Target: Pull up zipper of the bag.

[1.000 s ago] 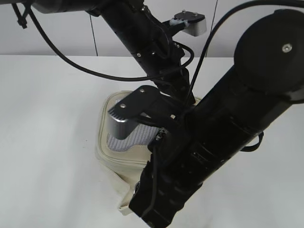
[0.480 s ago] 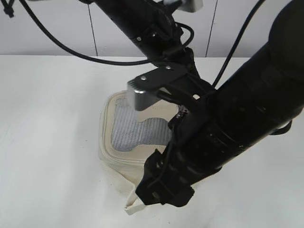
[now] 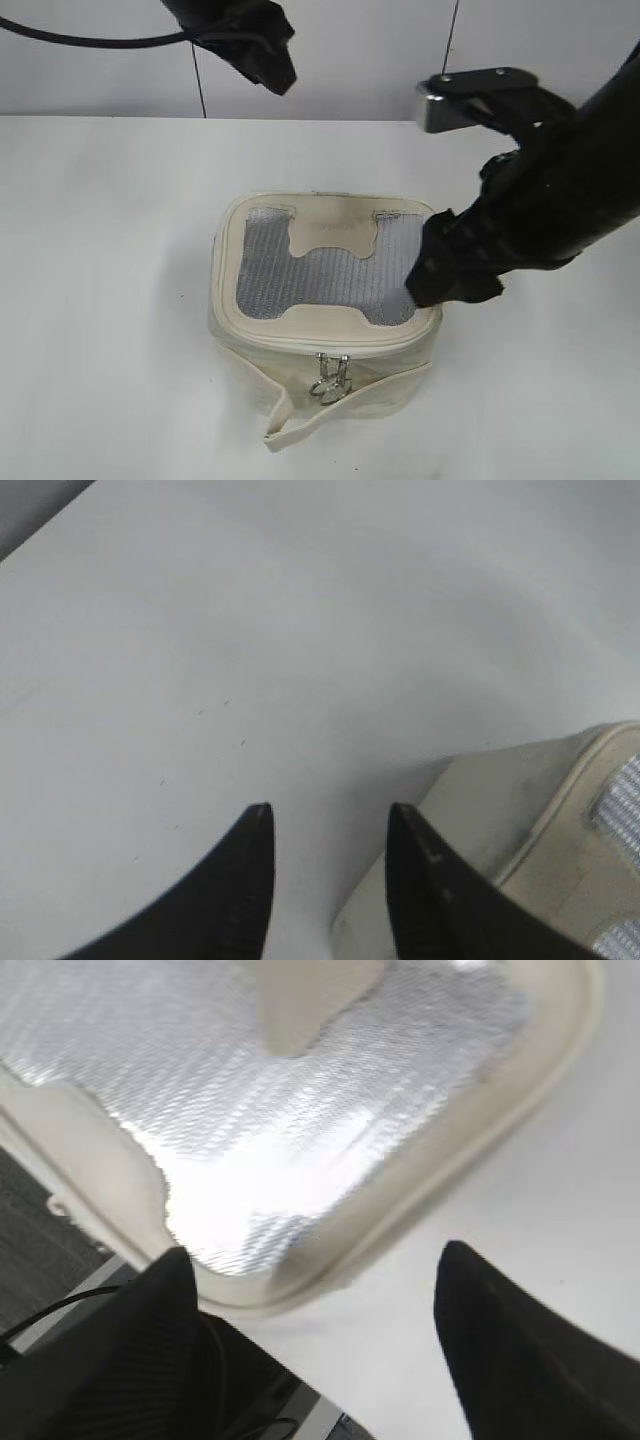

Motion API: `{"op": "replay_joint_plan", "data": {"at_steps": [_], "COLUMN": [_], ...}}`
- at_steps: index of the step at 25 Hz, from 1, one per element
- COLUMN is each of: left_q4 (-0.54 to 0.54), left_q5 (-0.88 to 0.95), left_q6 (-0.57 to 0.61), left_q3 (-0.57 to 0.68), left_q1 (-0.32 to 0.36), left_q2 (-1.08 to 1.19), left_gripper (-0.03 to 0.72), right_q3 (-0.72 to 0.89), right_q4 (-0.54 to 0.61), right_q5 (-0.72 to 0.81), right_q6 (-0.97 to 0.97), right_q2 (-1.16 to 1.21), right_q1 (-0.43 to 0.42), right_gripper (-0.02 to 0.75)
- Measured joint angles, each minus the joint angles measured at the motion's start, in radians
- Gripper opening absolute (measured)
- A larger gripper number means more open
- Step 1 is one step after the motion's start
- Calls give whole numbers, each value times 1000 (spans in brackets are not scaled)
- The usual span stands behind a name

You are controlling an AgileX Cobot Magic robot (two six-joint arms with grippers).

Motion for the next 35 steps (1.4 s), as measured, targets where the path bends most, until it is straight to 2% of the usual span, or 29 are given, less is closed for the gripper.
{"op": "replay_joint_plan", "data": {"at_steps": [6,9,14,18,21,27,31,35], "left_q4": [173,286,397,414,416,405,398,358], "left_q5": [158,176,177,177,177,40,-27,-42], "left_q6": [-147,-234,-346,-379,-408,-456,-458,-458], "left_q3": [0,6,97,288,479,860,1042,1161], "left_q1": [50,68,112,153,169,171,171,171], "left_q2": [-73,-111,-224,-383,-537,-915,-1182,-1407], "left_gripper": [295,295,295,295,295,295,295,295], "right_q3": [0,0,0,17,45,113,210,336], "right_q4": [-69,-112,-212,-293,-342,-355,-354,-353], "right_q5": [80,121,184,215,251,311,316,319], "right_q6": [11,41,123,182,207,224,224,217], "right_q2": [-17,-20,-23,-86,-175,-409,-600,-817], "right_q1": [-202,-291,-395,-439,-458,-459,-459,-459], "right_gripper": [580,580,581,581,581,581,581,581]}}
